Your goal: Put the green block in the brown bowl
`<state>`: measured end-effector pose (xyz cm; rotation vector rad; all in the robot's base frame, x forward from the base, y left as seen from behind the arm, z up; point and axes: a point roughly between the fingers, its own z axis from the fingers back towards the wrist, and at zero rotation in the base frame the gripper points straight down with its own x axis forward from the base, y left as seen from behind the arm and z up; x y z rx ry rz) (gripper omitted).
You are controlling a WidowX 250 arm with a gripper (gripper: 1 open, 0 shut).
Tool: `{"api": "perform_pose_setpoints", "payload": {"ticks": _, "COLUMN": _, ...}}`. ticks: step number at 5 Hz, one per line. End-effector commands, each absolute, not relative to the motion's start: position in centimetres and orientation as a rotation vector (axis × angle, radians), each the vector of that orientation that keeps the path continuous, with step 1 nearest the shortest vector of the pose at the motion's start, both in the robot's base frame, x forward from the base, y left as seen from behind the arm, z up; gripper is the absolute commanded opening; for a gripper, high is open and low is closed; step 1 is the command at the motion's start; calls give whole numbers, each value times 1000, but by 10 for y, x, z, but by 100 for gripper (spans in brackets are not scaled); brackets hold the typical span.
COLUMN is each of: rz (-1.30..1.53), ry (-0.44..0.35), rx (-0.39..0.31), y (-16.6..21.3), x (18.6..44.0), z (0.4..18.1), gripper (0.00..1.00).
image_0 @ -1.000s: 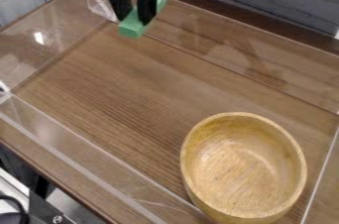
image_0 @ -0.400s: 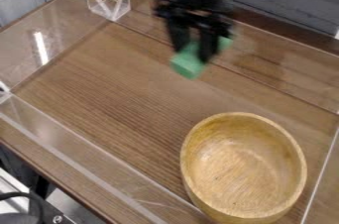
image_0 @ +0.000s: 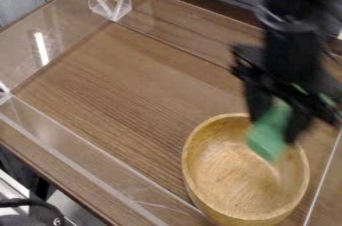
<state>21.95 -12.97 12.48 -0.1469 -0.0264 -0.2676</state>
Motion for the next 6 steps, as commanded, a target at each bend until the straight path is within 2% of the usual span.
{"api": "perform_pose_setpoints", "payload": {"ticks": 1, "rz": -199, "ry": -98, "rx": -152, "y": -127, "x": 221, "z": 139, "gripper": 0}}
{"api": "perform_pose_setpoints", "payload": {"ticks": 6, "rz": -125, "ry": -115, "rx": -167, "y": -126, "x": 201, "z": 127, "gripper": 0}}
